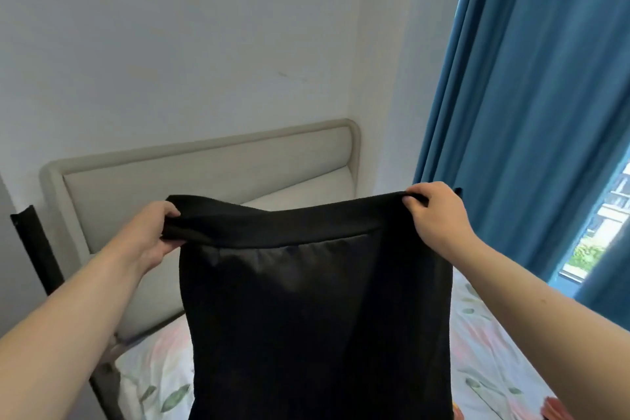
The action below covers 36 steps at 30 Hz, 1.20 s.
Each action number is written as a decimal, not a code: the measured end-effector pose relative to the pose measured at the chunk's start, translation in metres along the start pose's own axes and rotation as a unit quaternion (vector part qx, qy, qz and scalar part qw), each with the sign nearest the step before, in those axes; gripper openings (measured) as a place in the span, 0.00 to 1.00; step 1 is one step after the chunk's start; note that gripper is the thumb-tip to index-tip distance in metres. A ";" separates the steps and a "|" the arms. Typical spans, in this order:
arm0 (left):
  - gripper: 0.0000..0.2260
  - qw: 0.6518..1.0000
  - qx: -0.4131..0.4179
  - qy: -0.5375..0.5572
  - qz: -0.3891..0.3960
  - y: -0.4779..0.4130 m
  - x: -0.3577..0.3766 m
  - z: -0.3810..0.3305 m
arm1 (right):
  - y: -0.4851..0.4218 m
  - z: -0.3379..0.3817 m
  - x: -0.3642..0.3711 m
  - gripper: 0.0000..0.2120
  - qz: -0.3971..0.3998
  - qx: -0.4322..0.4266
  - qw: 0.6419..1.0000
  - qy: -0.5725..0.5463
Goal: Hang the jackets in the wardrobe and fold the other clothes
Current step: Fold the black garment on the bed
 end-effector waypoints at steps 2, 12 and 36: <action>0.04 0.999 0.023 0.019 0.033 -0.030 0.017 -0.027 | -0.031 -0.003 0.018 0.07 -0.017 -0.006 1.000 0.013; 0.07 0.991 0.114 0.028 0.066 -0.139 0.072 -0.128 | -0.153 -0.019 0.063 0.26 -0.097 0.102 0.989 -0.035; 0.18 0.975 -0.181 -0.005 -0.127 -0.251 -0.104 0.367 | 0.265 -0.238 0.367 0.11 0.087 0.433 0.892 -0.097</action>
Point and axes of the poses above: each hand's wrist, its own y-axis away from the middle knuckle, its own x-axis out of the palm, z = x × y, the point moved 9 cm from there along -y, towards the middle knuckle, and after that the axes turned 14 degrees about -x, right-handed, at the moved point
